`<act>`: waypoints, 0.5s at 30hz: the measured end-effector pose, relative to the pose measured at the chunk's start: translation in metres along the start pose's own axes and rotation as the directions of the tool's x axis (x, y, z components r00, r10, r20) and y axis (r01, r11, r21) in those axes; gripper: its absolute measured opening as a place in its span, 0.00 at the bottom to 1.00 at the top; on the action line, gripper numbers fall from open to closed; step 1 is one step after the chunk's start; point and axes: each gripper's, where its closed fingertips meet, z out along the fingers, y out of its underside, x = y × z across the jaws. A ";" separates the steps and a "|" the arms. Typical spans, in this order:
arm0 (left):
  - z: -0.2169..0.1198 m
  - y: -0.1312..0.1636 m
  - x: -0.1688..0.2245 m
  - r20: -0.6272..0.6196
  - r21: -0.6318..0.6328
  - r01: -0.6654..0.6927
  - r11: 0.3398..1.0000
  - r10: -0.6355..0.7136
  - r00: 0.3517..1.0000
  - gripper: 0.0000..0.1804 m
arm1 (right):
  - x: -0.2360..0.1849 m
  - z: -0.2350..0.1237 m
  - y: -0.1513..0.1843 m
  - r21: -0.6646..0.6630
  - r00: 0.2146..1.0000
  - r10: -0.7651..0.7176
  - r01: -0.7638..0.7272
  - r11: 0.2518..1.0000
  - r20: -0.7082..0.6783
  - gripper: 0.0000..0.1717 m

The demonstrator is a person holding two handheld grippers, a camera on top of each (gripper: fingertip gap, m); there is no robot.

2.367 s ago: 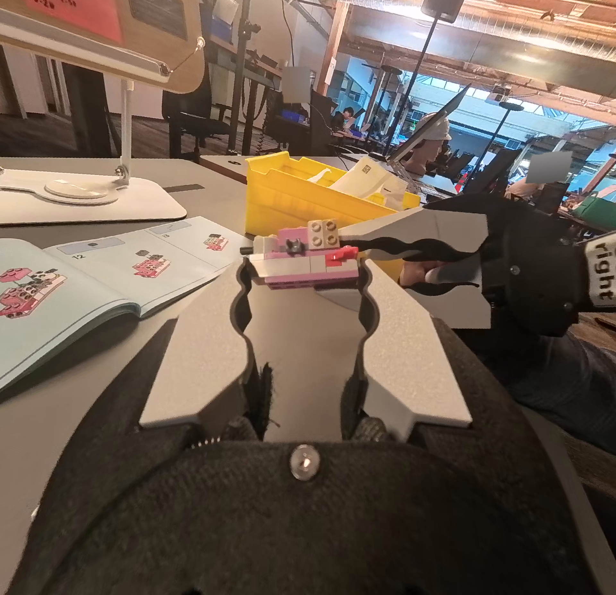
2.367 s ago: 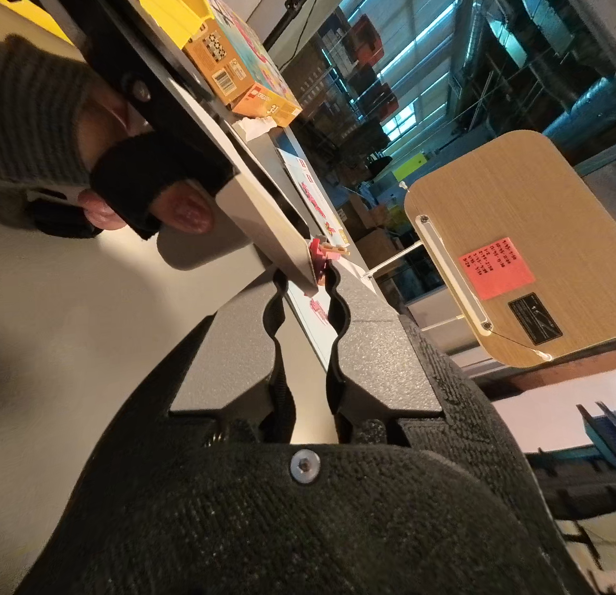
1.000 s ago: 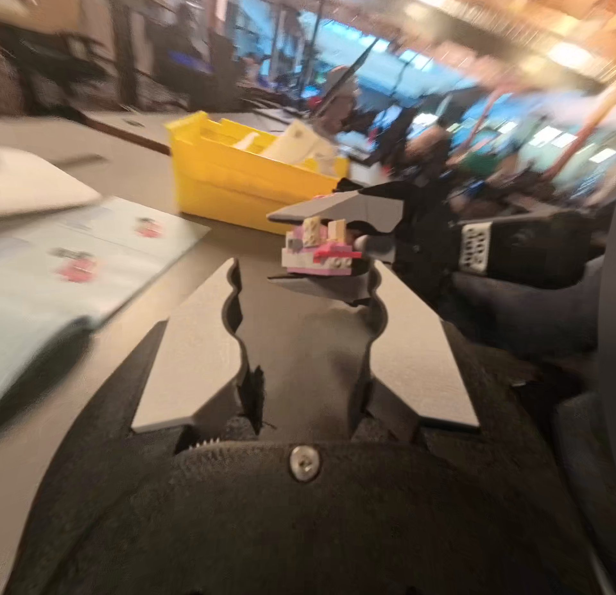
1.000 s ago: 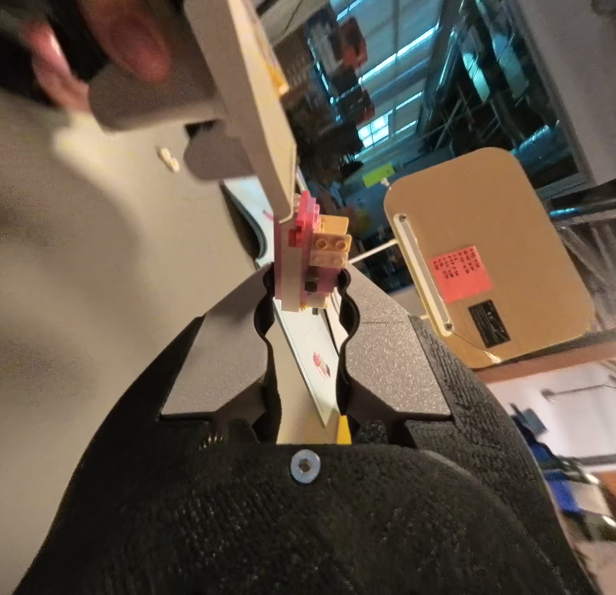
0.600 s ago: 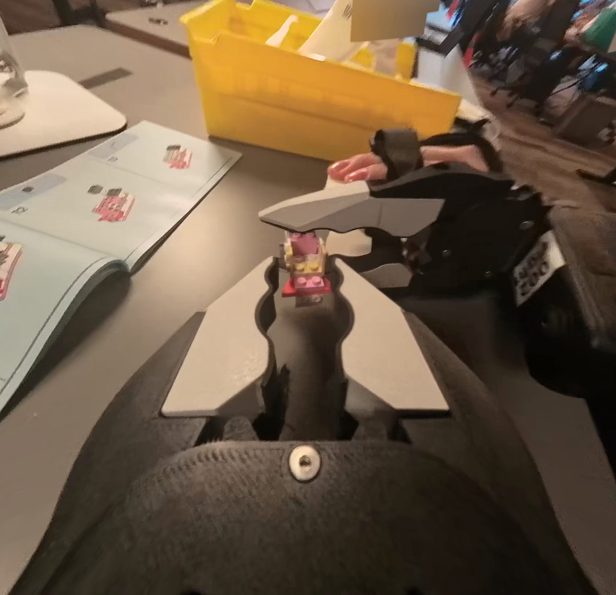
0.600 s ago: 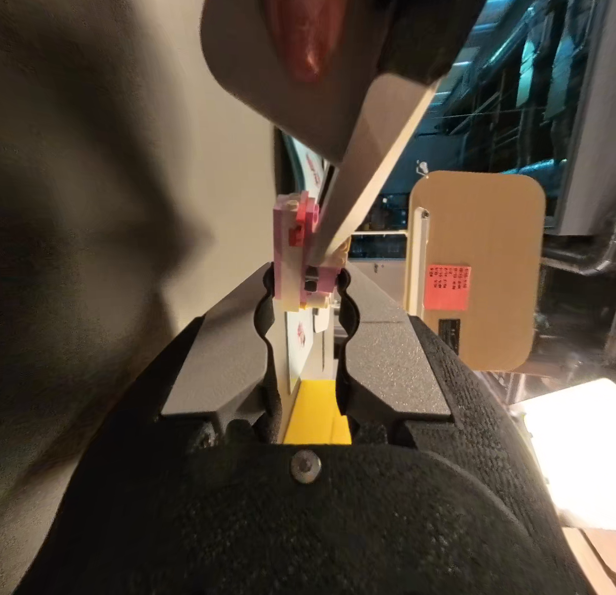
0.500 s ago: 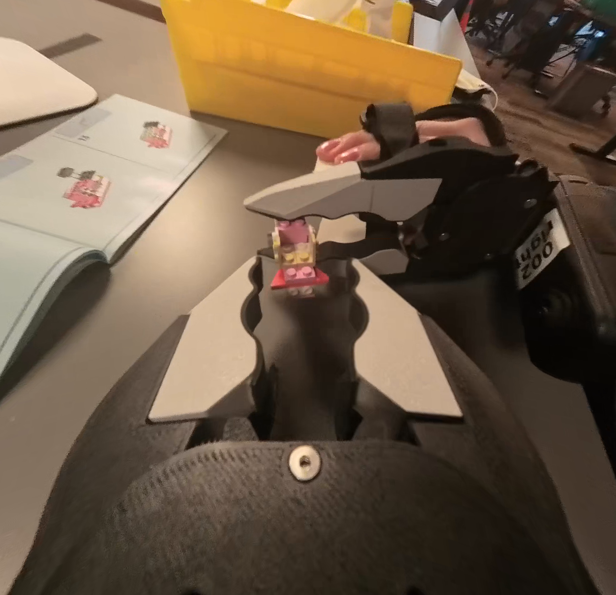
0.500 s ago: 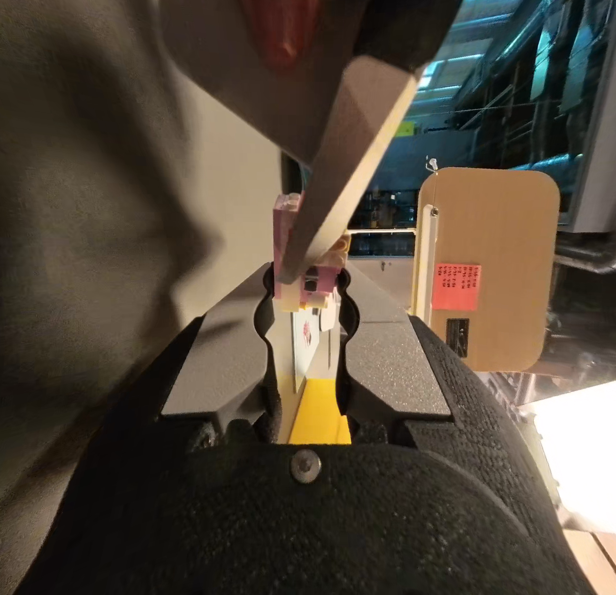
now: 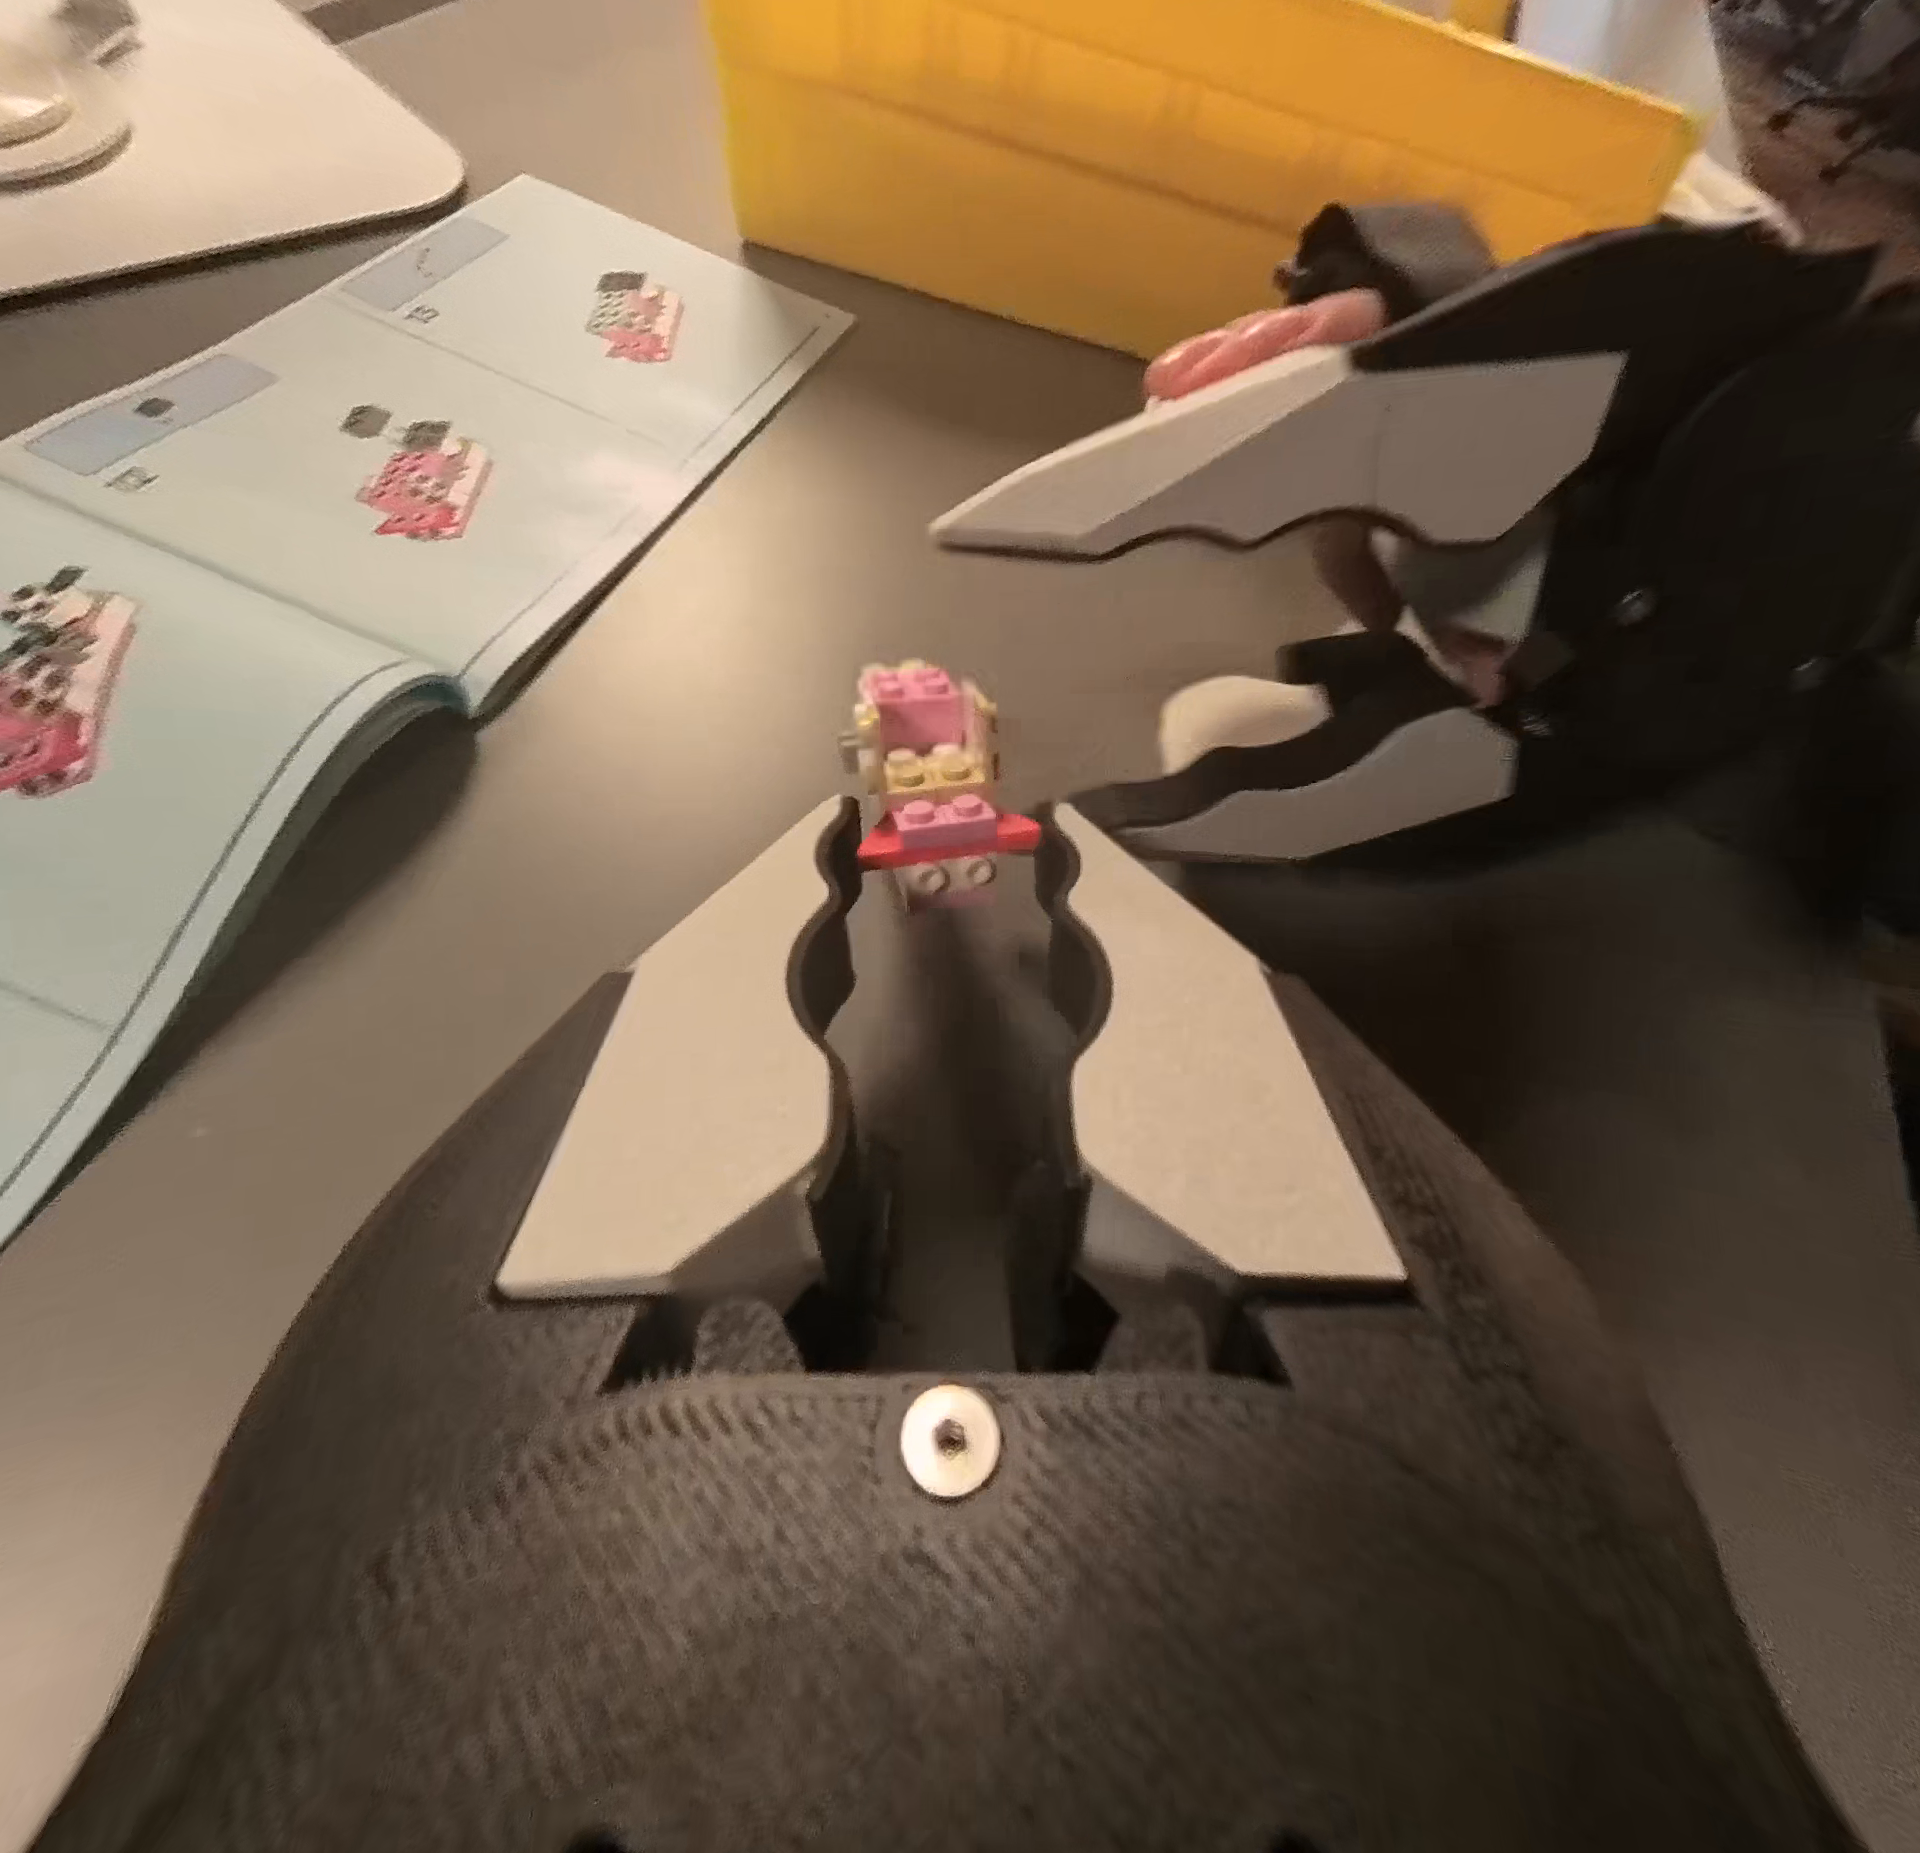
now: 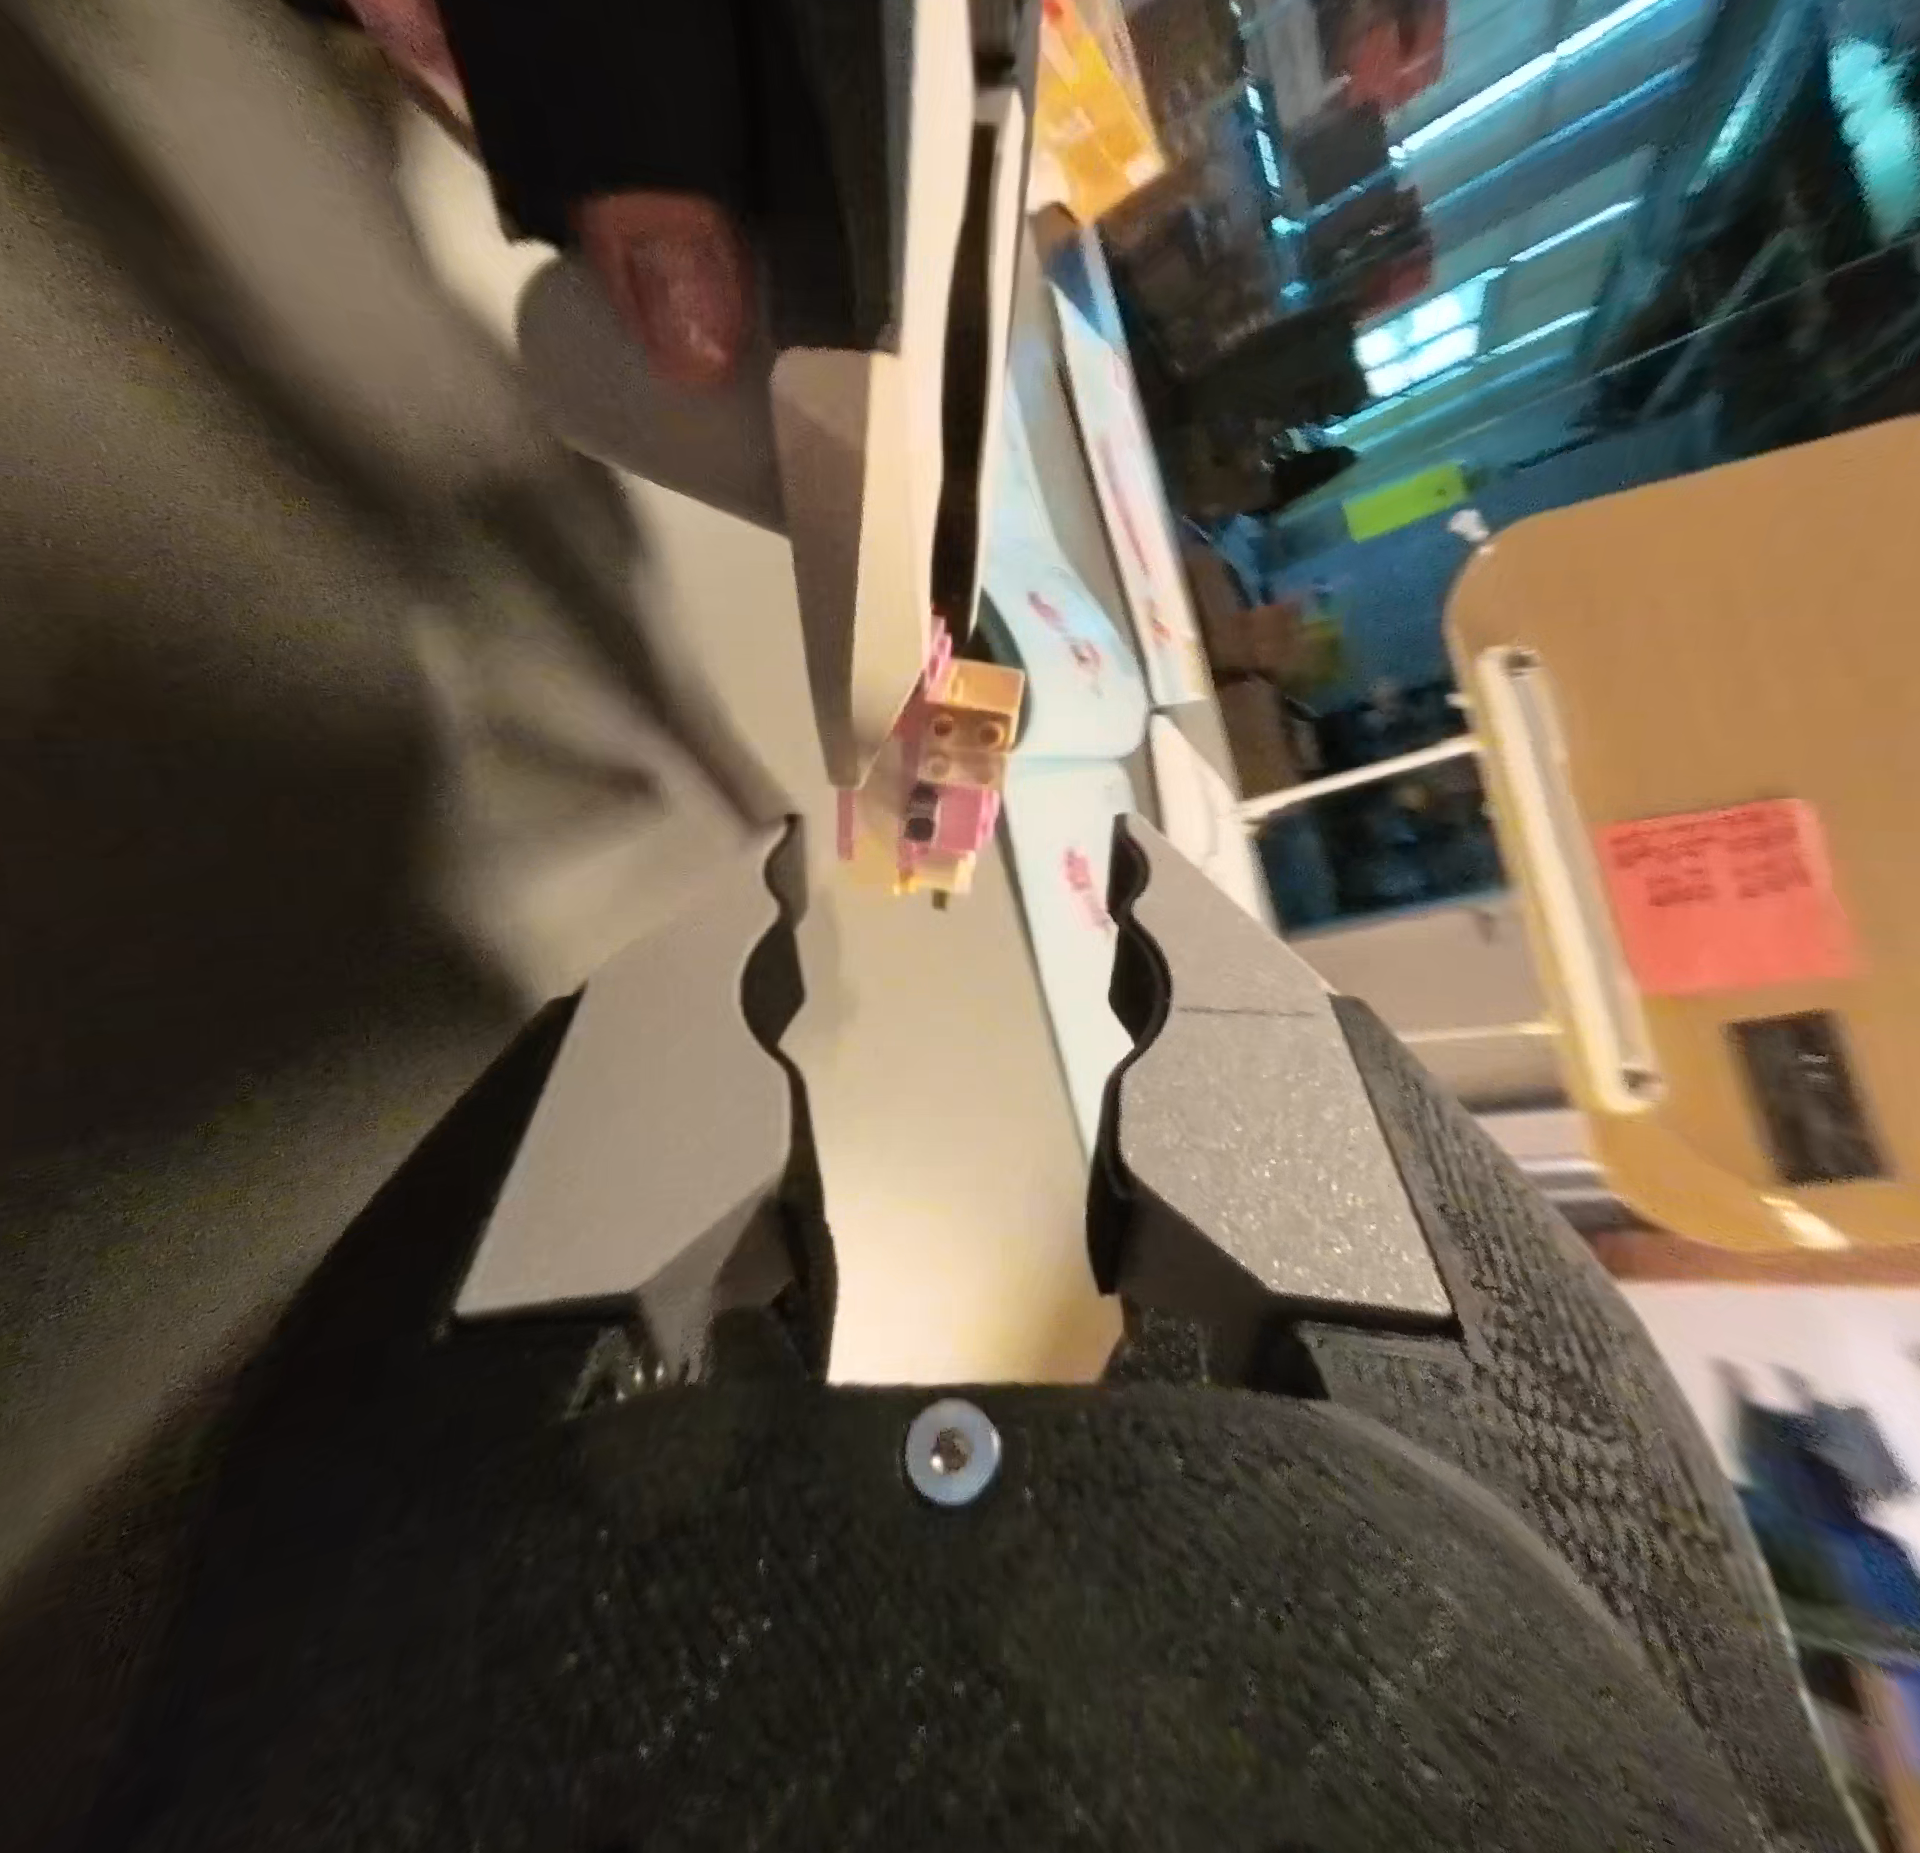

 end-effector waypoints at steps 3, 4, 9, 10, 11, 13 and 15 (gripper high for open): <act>0.001 0.008 -0.008 0.031 -0.044 0.012 0.999 -0.011 0.999 0.18 | -0.006 -0.012 -0.008 0.121 0.965 0.210 -0.230 0.966 0.159 0.39; 0.001 0.010 -0.008 0.028 -0.057 0.012 0.998 -0.011 1.000 0.18 | -0.001 -0.019 -0.021 0.203 0.941 0.276 -0.314 0.927 0.198 0.39; 0.003 0.017 -0.007 0.016 -0.089 0.016 0.996 -0.014 1.000 0.18 | 0.033 -0.039 -0.038 0.379 0.859 0.465 -0.512 0.770 0.216 0.34; 0.004 0.018 -0.006 0.013 -0.096 0.015 0.995 -0.014 1.000 0.18 | 0.038 -0.037 -0.034 0.380 0.855 0.485 -0.517 0.767 0.184 0.32; 0.005 0.020 -0.006 0.011 -0.107 0.012 0.994 -0.011 1.000 0.18 | 0.042 -0.036 -0.030 0.384 0.852 0.501 -0.518 0.765 0.152 0.31; 0.006 0.024 -0.005 0.021 -0.134 -0.009 0.991 0.012 1.000 0.18 | 0.053 -0.033 -0.021 0.381 0.851 0.523 -0.501 0.777 0.050 0.29; 0.008 0.028 -0.005 0.038 -0.166 -0.033 0.986 0.039 0.999 0.18 | 0.060 -0.031 -0.013 0.373 0.852 0.522 -0.473 0.798 -0.035 0.28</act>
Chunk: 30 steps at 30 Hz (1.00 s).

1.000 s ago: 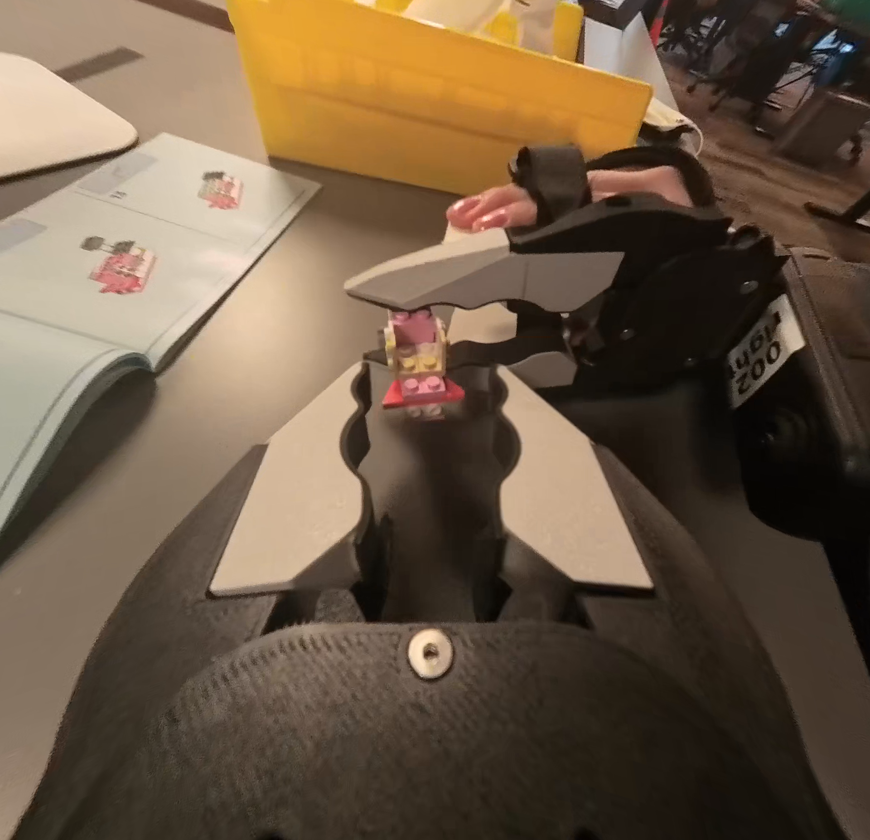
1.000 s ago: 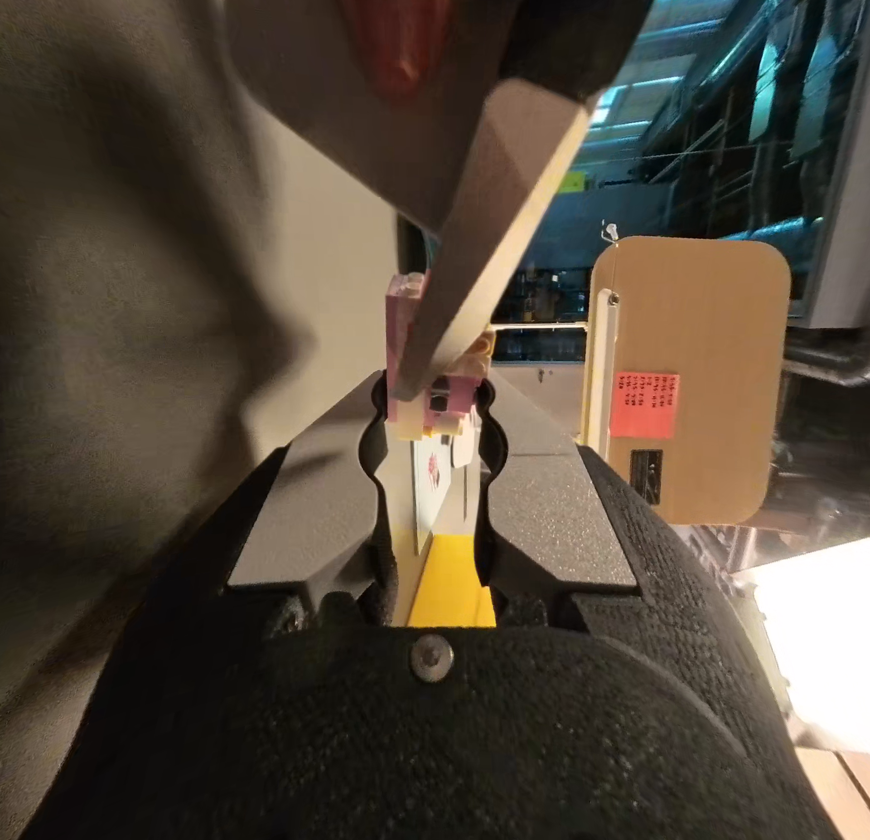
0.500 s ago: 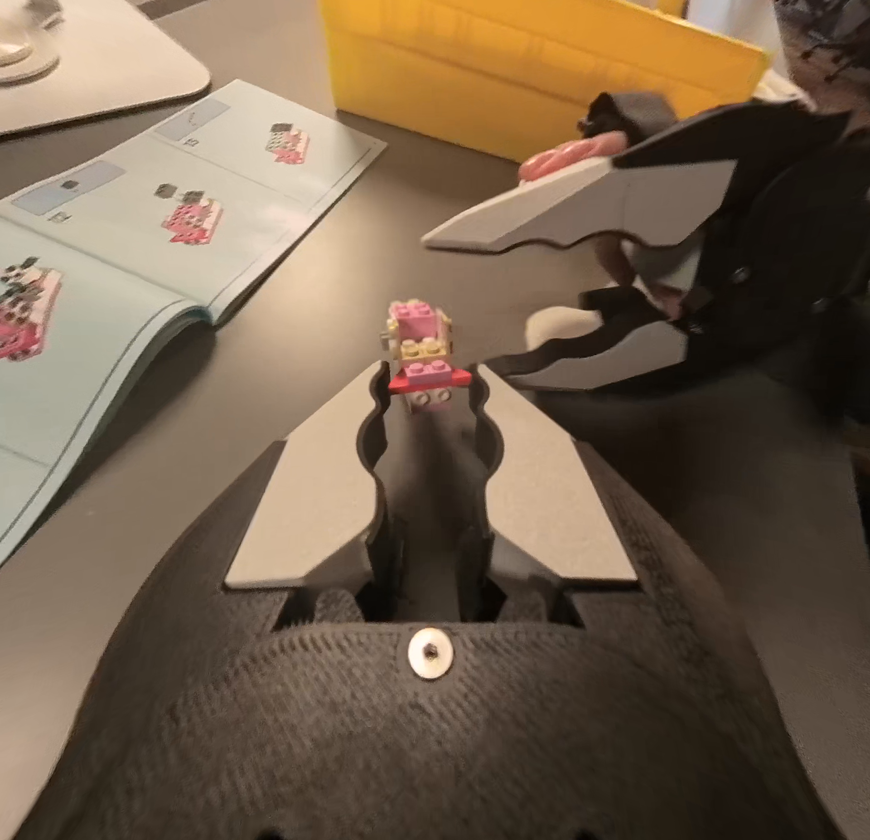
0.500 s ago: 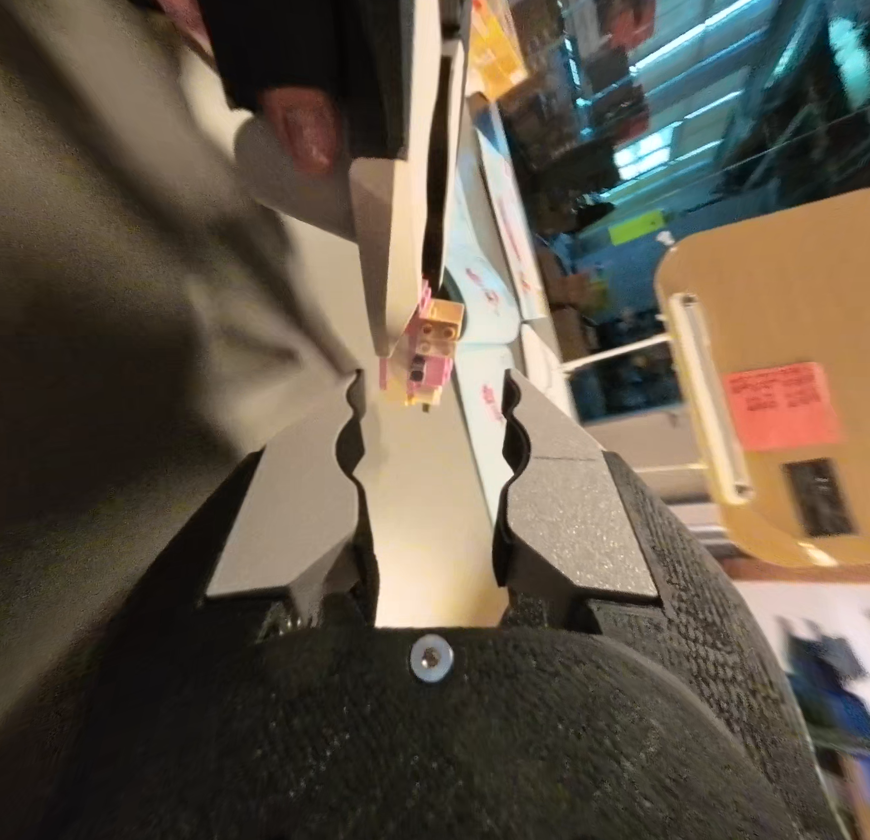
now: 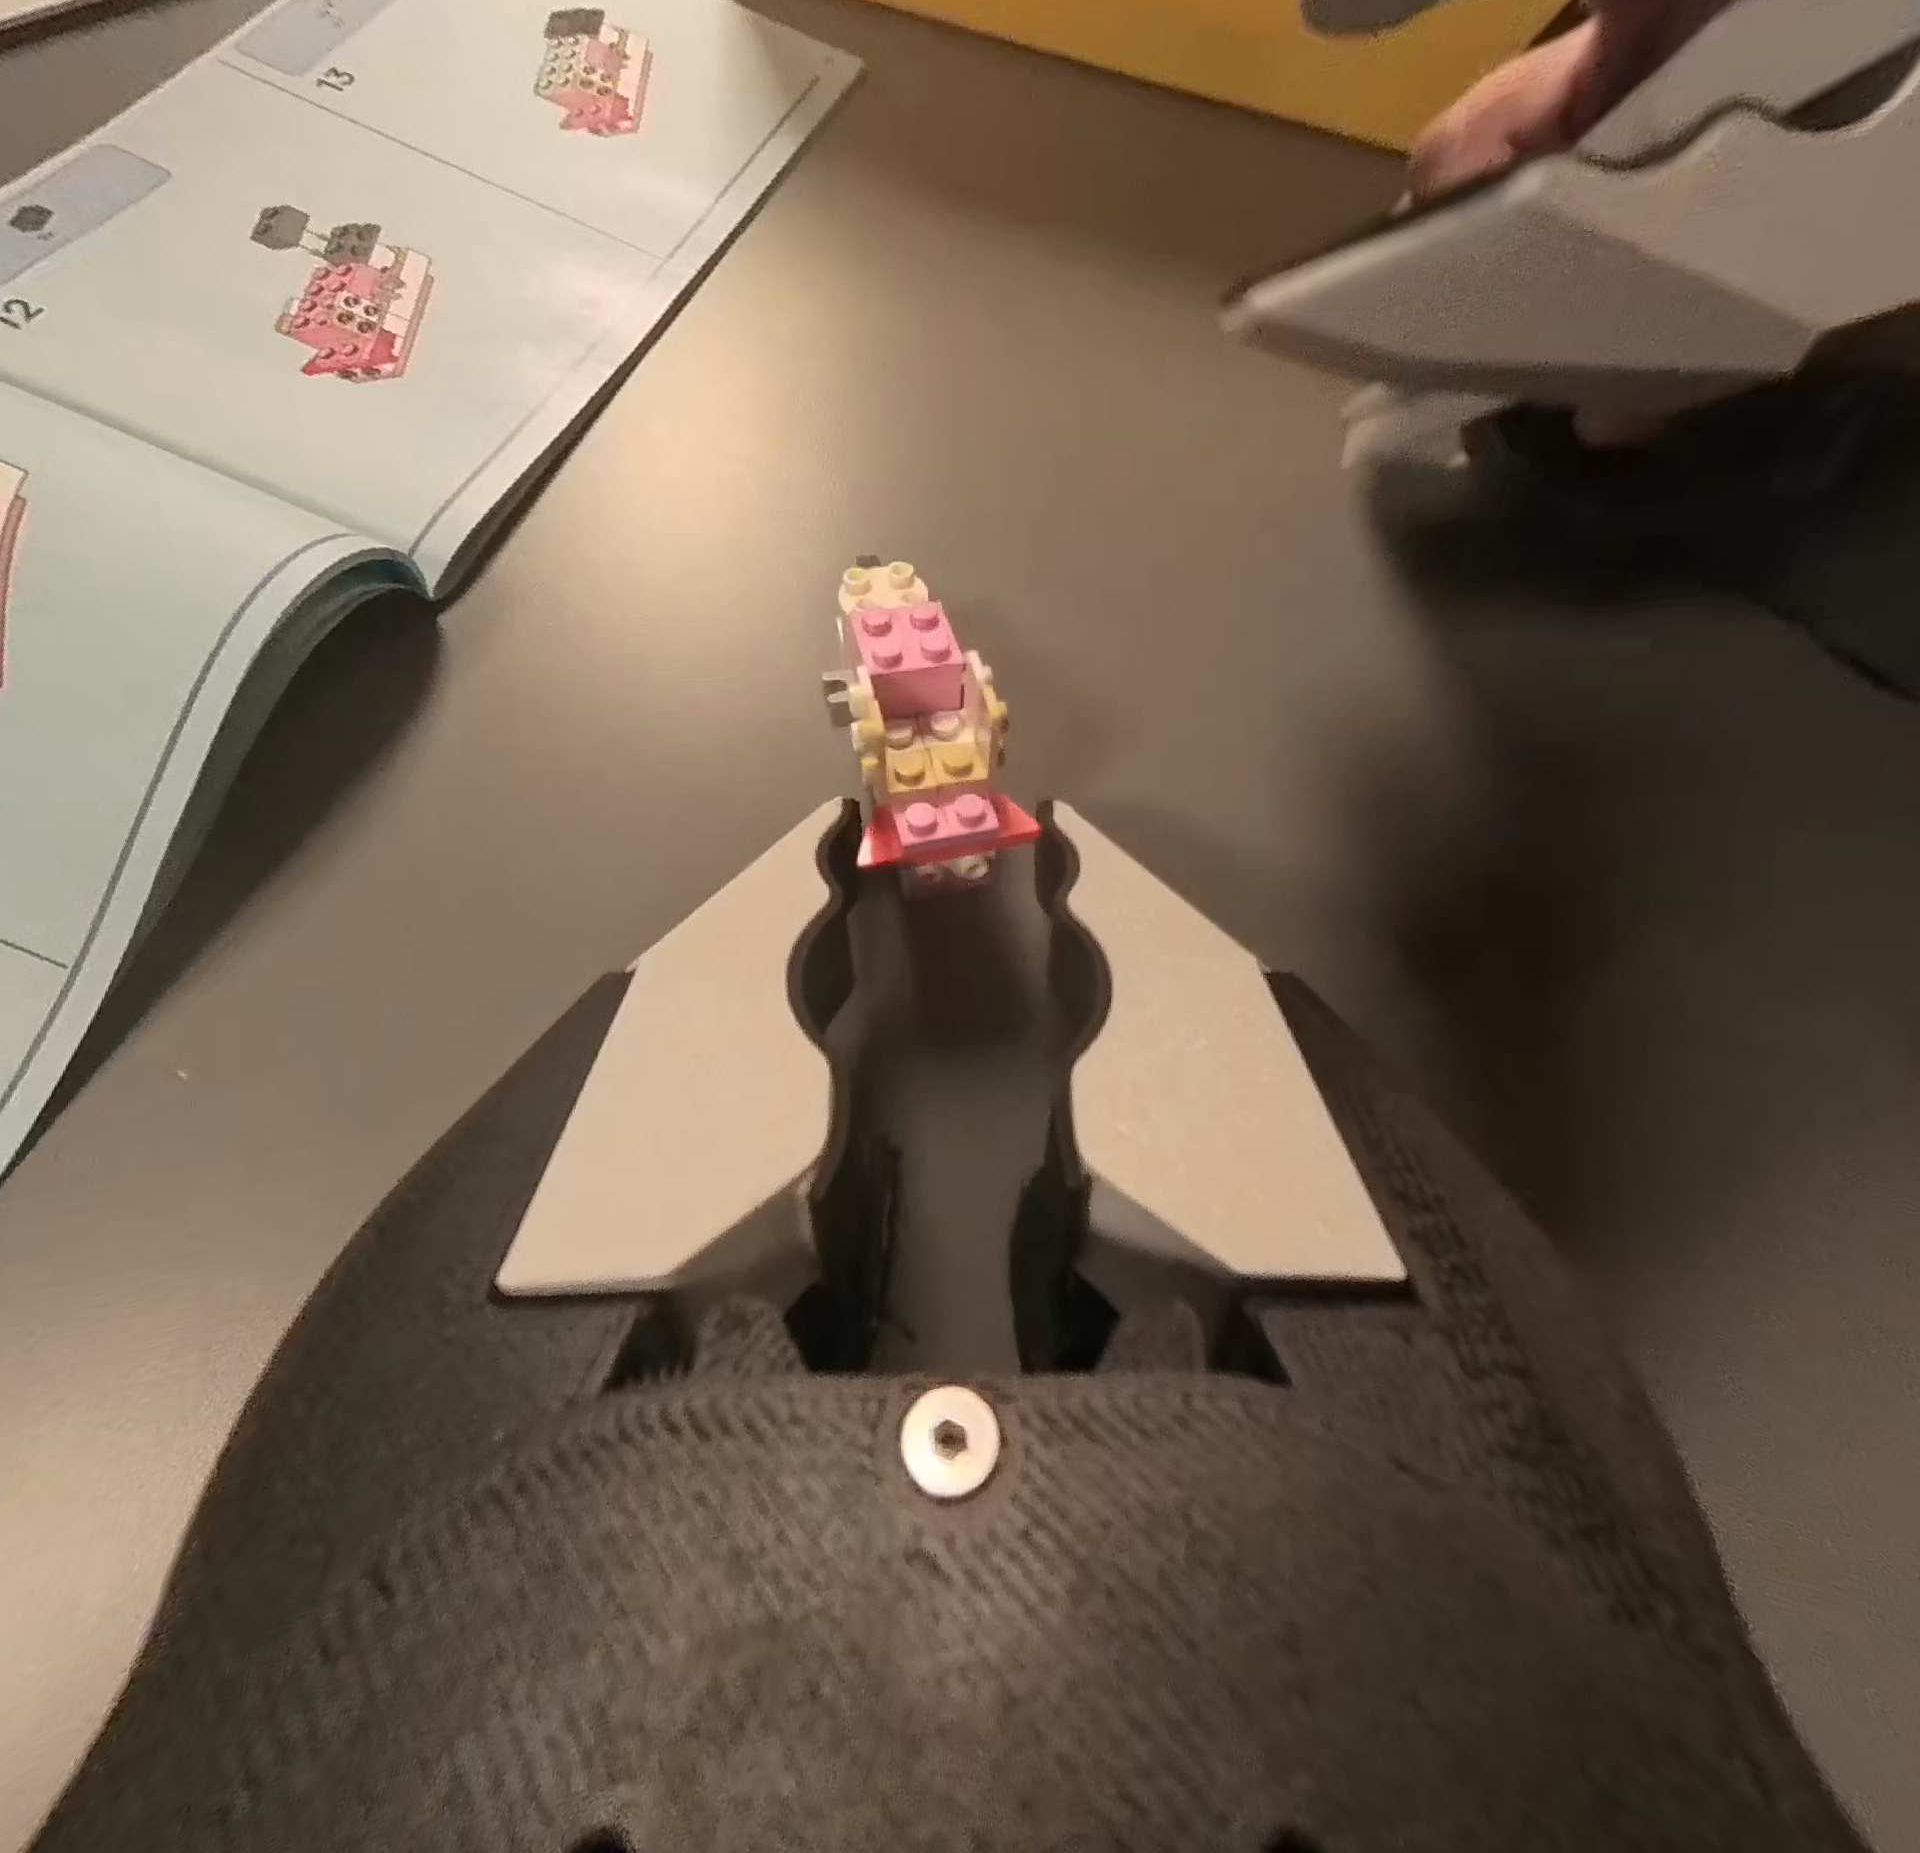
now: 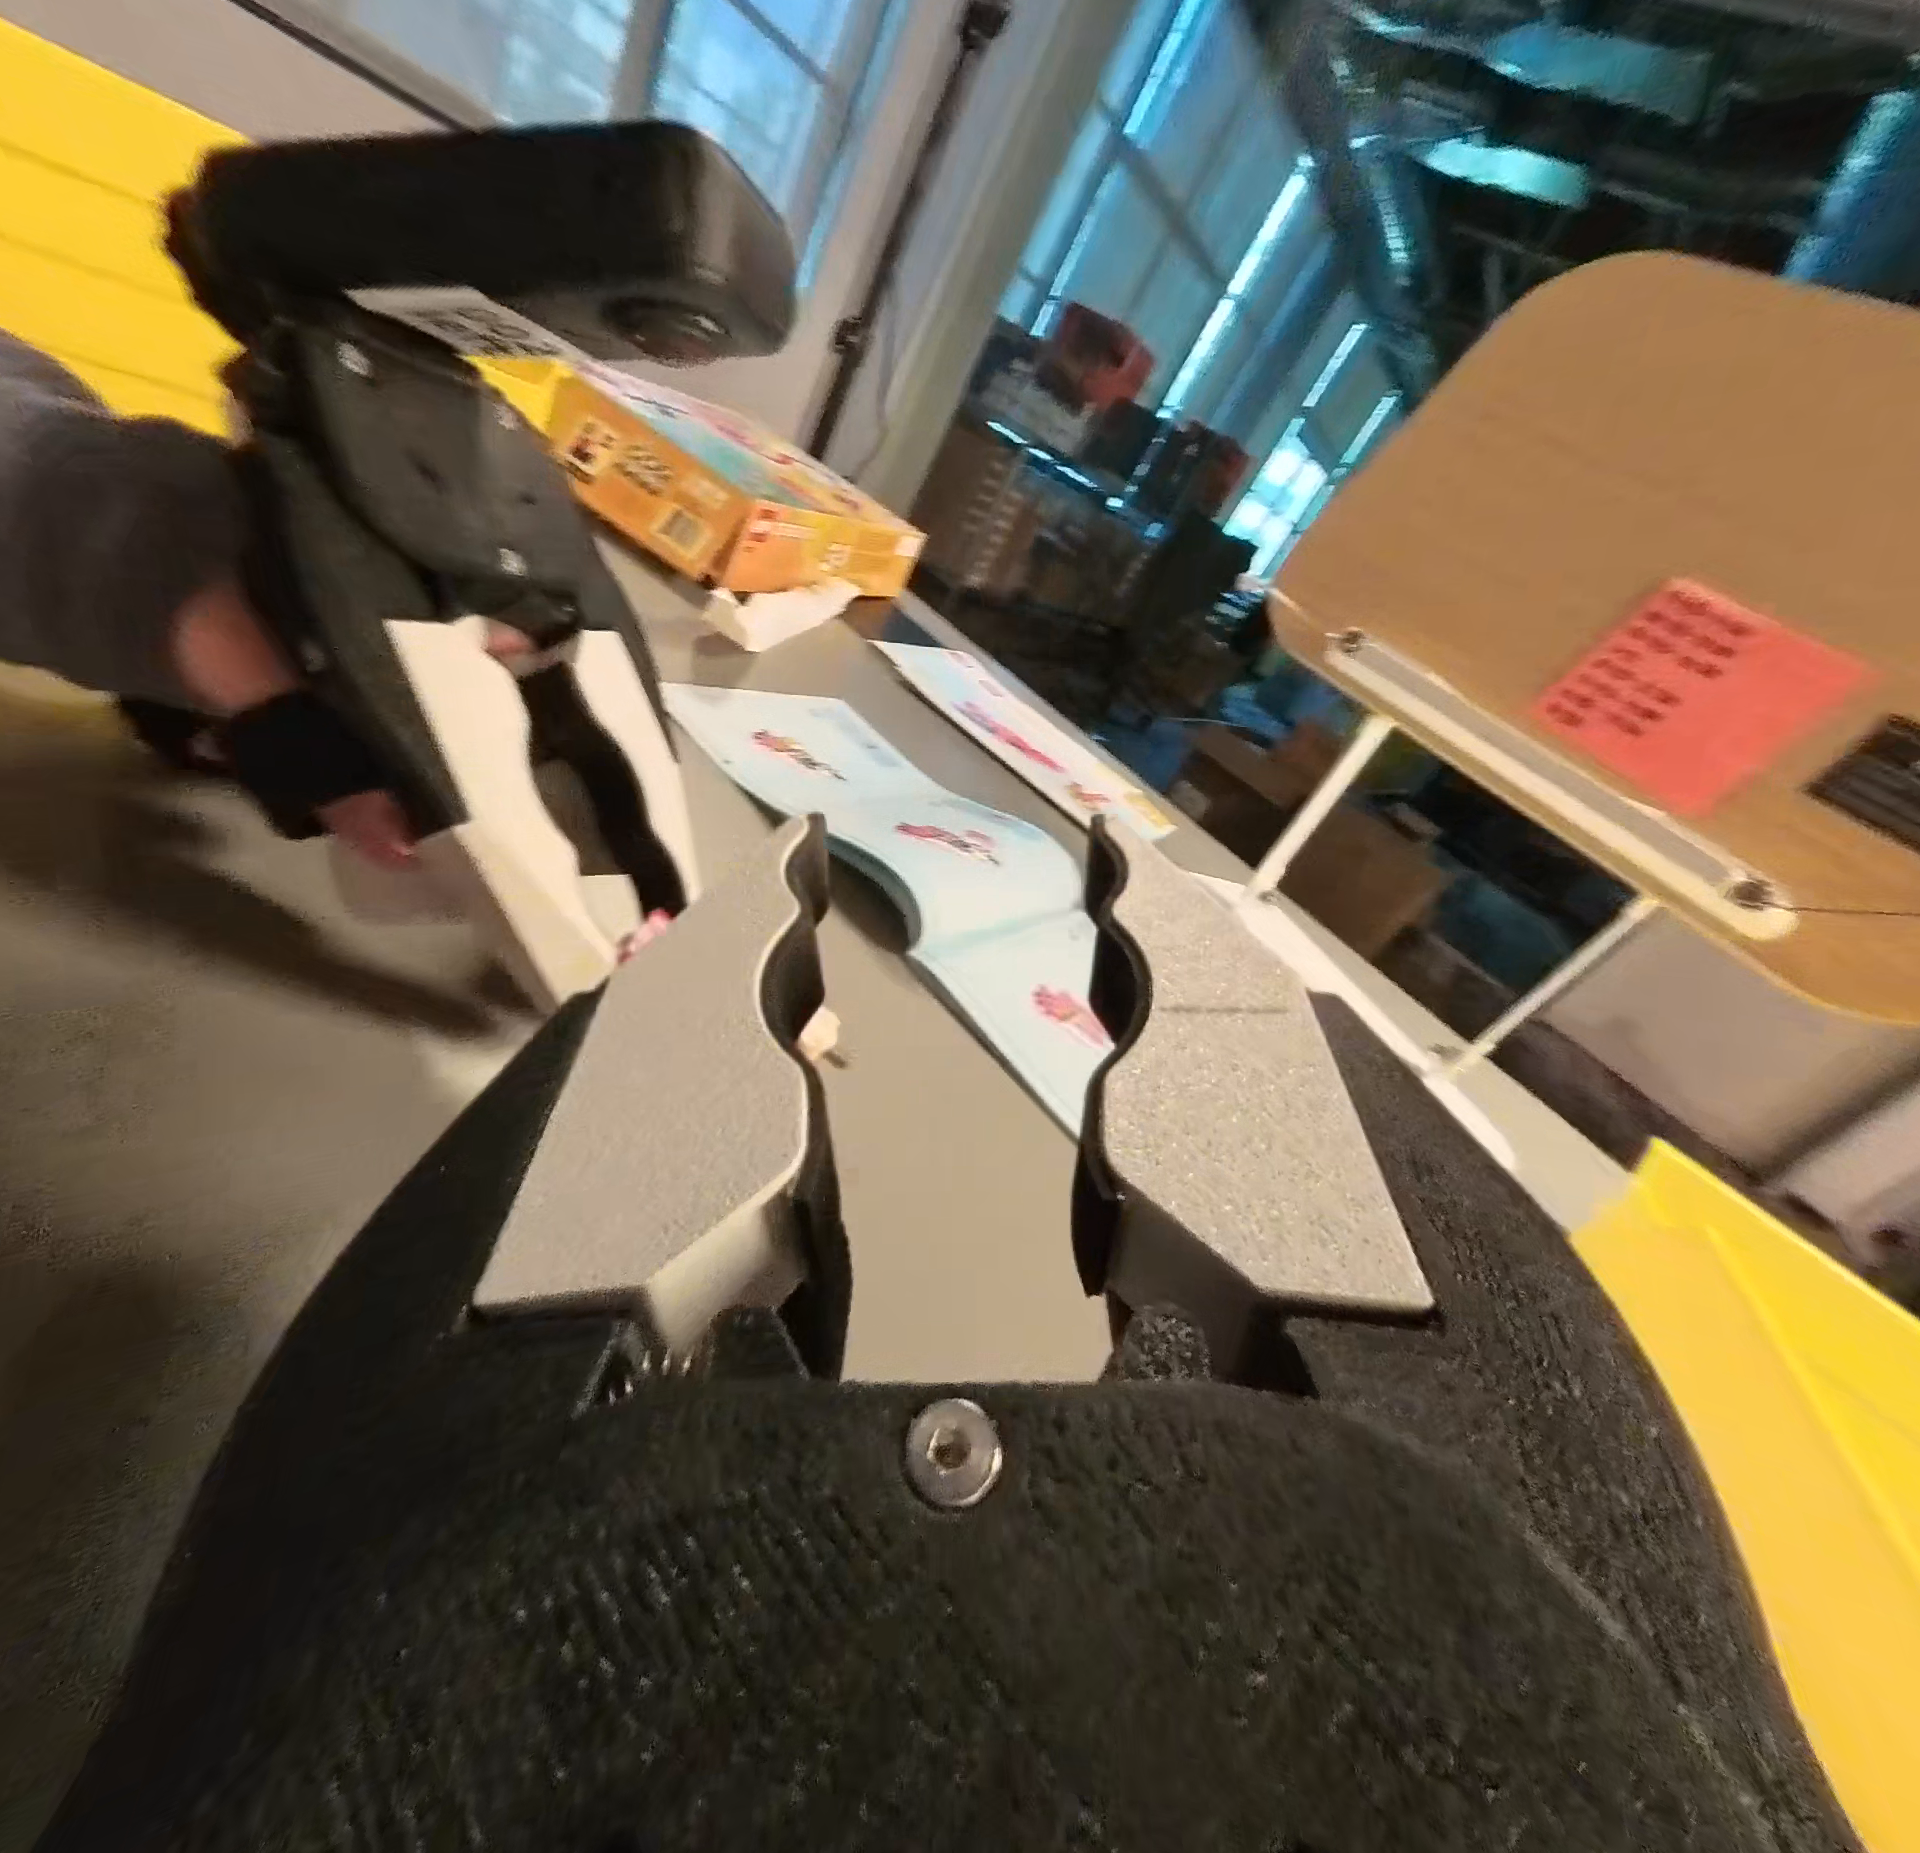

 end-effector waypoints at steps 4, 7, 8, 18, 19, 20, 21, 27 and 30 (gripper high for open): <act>0.002 0.002 0.001 0.018 -0.016 -0.009 1.000 0.009 1.000 0.18 | 0.014 -0.001 -0.001 0.027 0.995 -0.004 0.007 1.000 -0.103 0.28; -0.001 -0.005 0.002 0.007 0.031 0.005 1.000 -0.006 1.000 0.25 | 0.022 -0.004 -0.004 0.054 0.989 0.011 -0.003 0.999 -0.147 0.28; -0.004 -0.009 0.003 0.002 0.053 0.012 0.999 -0.012 1.000 0.28 | 0.026 -0.006 -0.005 0.063 0.986 0.019 -0.009 0.998 -0.164 0.28; -0.116 -0.053 -0.069 0.504 0.421 -0.159 0.893 -0.084 0.860 0.33 | 0.062 -0.031 -0.012 0.197 0.936 0.173 -0.115 0.974 -0.306 0.26; -0.127 -0.047 -0.080 0.595 0.389 -0.200 0.899 -0.080 0.800 0.32 | 0.063 -0.032 -0.011 0.201 0.932 0.187 -0.128 0.971 -0.312 0.25; -0.136 -0.042 -0.087 0.654 0.369 -0.229 0.901 -0.077 0.753 0.30 | 0.065 -0.034 -0.010 0.203 0.927 0.196 -0.135 0.970 -0.319 0.25; -0.142 -0.040 -0.090 0.679 0.377 -0.245 0.893 -0.086 0.729 0.28 | 0.066 -0.035 -0.009 0.205 0.924 0.201 -0.139 0.969 -0.325 0.24; -0.154 -0.040 -0.094 0.638 0.498 -0.225 0.838 -0.178 0.749 0.26 | 0.074 -0.031 0.000 0.169 0.910 0.185 -0.130 0.977 -0.372 0.20; -0.157 -0.038 -0.098 0.625 0.527 -0.207 0.824 -0.210 0.751 0.25 | 0.078 -0.017 0.007 0.136 0.911 0.159 -0.115 0.984 -0.380 0.19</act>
